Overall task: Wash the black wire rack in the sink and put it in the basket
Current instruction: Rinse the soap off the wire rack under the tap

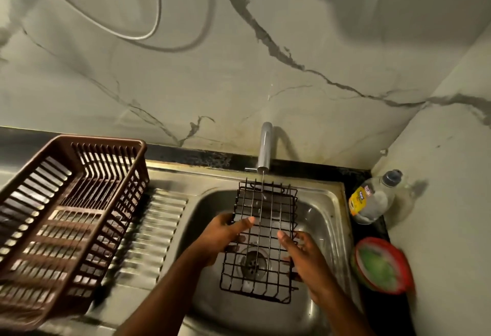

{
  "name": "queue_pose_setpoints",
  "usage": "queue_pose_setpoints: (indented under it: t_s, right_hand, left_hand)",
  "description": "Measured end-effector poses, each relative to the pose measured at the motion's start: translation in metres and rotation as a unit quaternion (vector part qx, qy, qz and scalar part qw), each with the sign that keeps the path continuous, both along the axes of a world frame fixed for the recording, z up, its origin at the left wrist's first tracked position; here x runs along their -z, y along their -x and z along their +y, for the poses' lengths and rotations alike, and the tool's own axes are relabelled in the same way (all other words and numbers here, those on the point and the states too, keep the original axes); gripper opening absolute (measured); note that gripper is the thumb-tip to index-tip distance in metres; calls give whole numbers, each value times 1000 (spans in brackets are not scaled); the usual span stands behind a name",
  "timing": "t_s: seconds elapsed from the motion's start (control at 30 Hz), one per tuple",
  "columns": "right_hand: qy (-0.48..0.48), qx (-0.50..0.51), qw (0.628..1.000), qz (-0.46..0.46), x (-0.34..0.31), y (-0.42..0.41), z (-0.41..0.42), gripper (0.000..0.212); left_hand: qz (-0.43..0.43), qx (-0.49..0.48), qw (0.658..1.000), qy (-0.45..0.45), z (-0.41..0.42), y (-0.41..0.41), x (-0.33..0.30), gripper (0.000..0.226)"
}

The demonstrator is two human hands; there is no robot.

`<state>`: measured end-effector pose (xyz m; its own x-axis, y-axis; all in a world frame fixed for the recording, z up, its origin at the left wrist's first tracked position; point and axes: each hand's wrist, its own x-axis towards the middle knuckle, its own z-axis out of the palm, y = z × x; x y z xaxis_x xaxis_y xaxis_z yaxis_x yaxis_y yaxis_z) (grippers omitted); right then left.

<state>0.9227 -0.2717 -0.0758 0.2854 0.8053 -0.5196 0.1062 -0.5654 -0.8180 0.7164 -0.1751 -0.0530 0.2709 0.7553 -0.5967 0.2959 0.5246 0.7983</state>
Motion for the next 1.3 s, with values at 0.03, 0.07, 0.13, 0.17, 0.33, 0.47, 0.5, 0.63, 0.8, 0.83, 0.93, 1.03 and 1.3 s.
queue_pose_setpoints:
  t_s: [0.03,0.07,0.13,0.17,0.33,0.47,0.5,0.63,0.8,0.83,0.93,1.03,1.3]
  right_hand:
    - [5,-5,1000,-4,-2,-1,-2,98]
    - [12,-9,1000,-9,-4,-2,-2,92]
    - [15,-10,1000,-19,-14,-7,3,78]
    - [5,-9,999,-39,-19,-10,9,72]
    - [-154,-4,953,-261,-41,-26,81,41]
    - [-208,-134,915,-318,-54,-13,162,20]
    - [-212,-166,904,-331,-53,-10,179,20]
    - [-236,-263,889,-292,-28,-3,233,22]
    - [-165,-373,816,-410,-12,12,268,22]
    - [-169,-368,813,-418,-16,14,266,21]
    - [-181,-370,804,-429,-23,16,263,24]
    - [-198,-360,809,-420,-22,13,257,22]
    - [-204,-230,863,-402,-49,-12,223,17]
  left_hand:
    - [-1,1,1000,2,-1,1,1,116]
    - [-3,2,1000,2,-1,1,3,112]
    - [-10,-6,1000,5,-2,2,7,97]
    - [-16,-15,1000,11,-2,3,9,93]
    - [-38,-40,998,41,0,2,16,76]
    - [-49,-40,997,53,9,-1,22,69]
    - [-51,-38,997,53,11,-2,23,67]
    - [-55,-32,996,56,23,-1,30,62]
    - [-51,-40,996,62,31,4,40,71]
    - [-50,-42,996,63,32,5,41,73]
    - [-44,-51,996,62,33,7,40,72]
    - [-53,-49,996,57,34,8,38,66]
    - [-60,-34,996,48,41,9,42,76]
